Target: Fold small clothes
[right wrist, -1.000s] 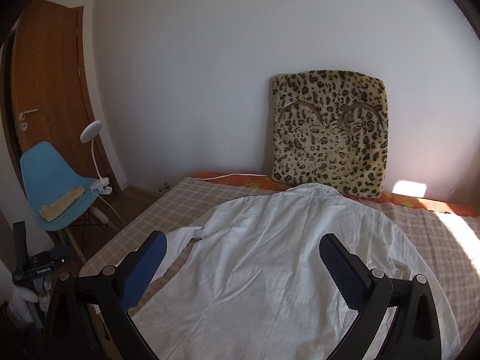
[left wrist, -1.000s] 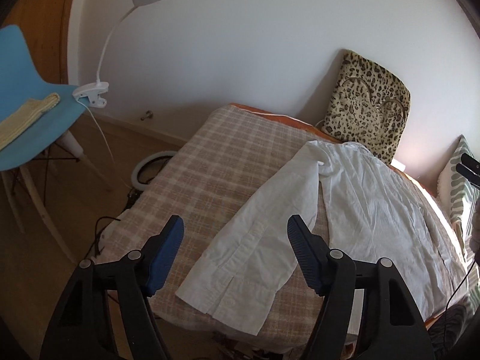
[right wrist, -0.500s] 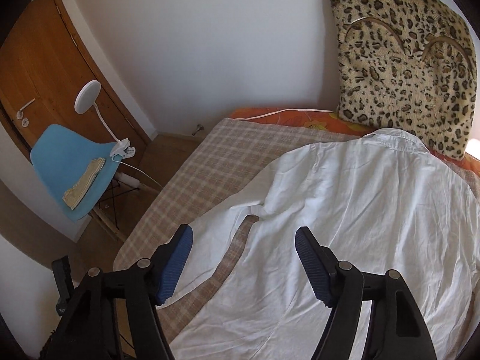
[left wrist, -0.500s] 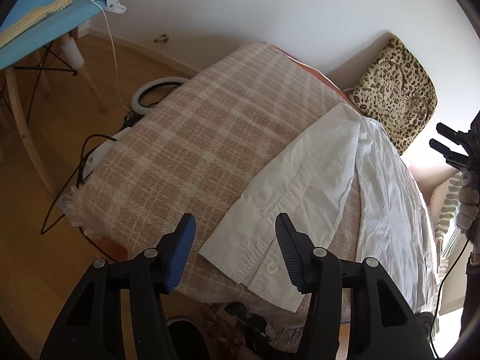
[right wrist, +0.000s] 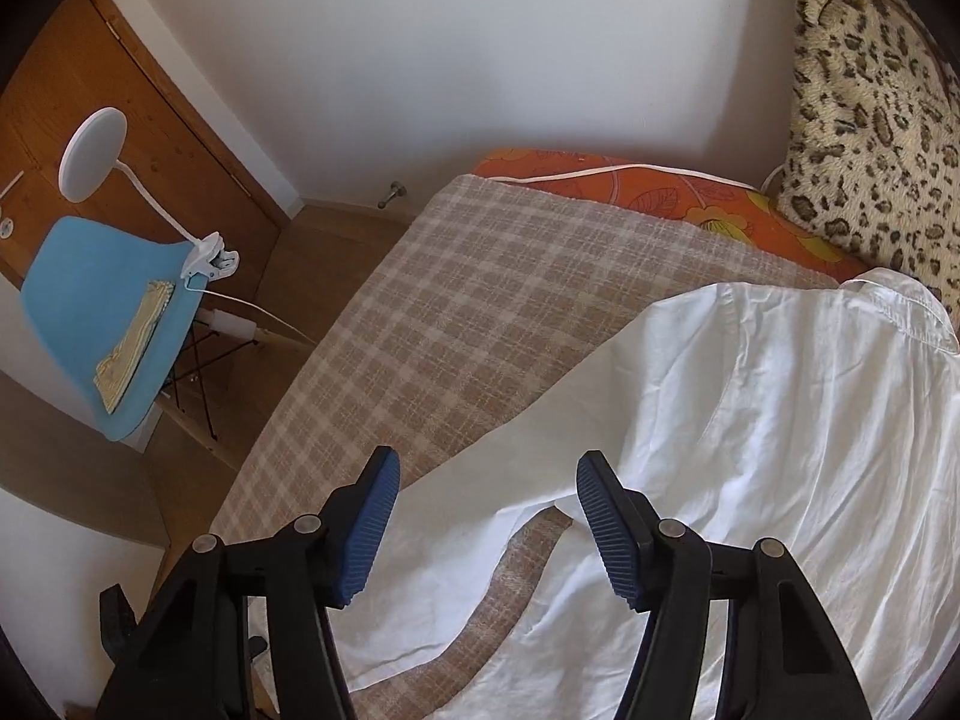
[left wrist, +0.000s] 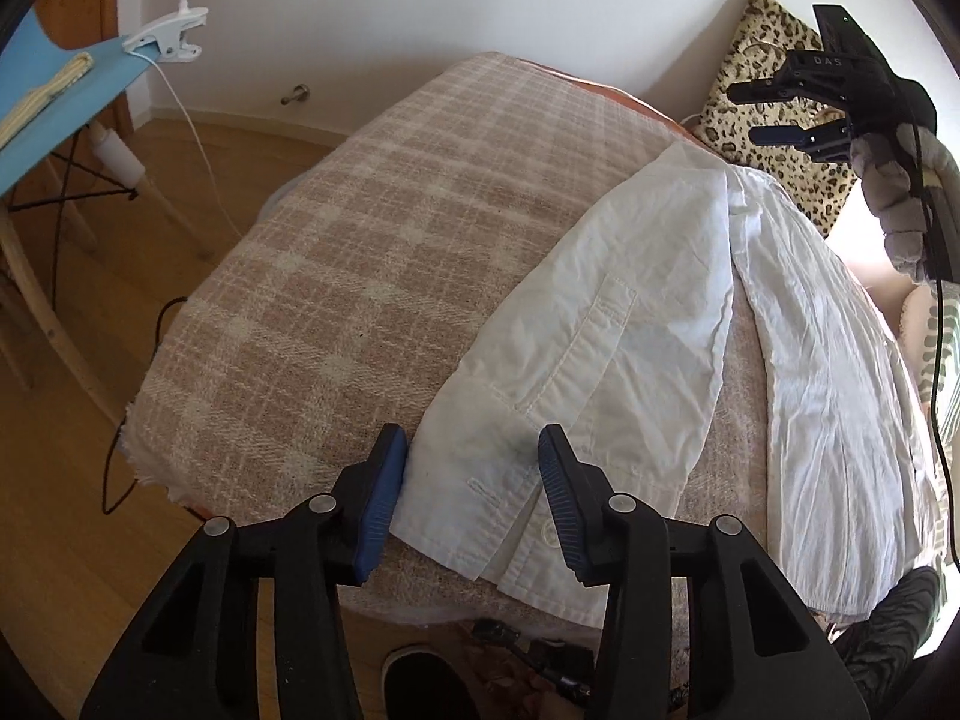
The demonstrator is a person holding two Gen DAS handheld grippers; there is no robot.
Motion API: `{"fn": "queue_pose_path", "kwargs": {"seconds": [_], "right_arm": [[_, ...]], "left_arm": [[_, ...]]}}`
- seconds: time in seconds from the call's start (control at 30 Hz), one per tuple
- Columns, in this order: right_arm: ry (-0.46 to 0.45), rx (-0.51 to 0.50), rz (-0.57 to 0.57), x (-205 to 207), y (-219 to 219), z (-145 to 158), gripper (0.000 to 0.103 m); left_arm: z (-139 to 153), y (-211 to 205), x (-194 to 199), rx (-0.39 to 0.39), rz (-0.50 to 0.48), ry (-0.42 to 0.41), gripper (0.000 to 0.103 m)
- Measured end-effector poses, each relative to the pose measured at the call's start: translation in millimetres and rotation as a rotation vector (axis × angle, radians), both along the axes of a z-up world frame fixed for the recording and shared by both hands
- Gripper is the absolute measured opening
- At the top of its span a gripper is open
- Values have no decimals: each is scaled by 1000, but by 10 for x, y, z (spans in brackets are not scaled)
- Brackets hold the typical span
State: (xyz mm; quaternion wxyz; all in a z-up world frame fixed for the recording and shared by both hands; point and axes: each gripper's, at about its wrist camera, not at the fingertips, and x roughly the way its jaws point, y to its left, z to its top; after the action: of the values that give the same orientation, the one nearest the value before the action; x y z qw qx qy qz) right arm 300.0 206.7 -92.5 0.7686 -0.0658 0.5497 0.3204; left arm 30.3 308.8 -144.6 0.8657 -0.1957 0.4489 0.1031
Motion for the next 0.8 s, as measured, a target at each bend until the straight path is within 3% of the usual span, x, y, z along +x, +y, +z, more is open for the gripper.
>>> {"fn": "queue_pose_path", "kwargs": {"seconds": [0.03,0.1,0.23,0.33,0.47,0.57,0.67,0.73,0.8], "right_arm": [[14,-13,-1,37,74,-79,62],[38,-55,-4,123,221,-252,62],[79,-126,-31,312,477,-586,62],[78,-174,-66,414,585,-770,62],[72,-277,-74,491,693,-977,60],[31,-345,-48,490,778,-990,52],[-6,-395,-34,473,812,-993,37],[-27,-385,-27,459,784,-979,14],[-35,-360,-23,481,715,-962,1]], "left_arm": [[-3,-6,8,4,-5,0,15],[-9,5,8,-27,-19,-21,5],[101,-25,-38,-46,-35,-83,4],[243,-65,-103,-103,-42,-161,4],[384,-176,-162,-113,-93,-232,4],[467,-229,-183,-151,-135,-281,3],[602,-347,-213,-175,-197,-353,3],[699,-448,-253,-173,-241,-403,3],[766,-563,-280,-162,-290,-440,3]]}}
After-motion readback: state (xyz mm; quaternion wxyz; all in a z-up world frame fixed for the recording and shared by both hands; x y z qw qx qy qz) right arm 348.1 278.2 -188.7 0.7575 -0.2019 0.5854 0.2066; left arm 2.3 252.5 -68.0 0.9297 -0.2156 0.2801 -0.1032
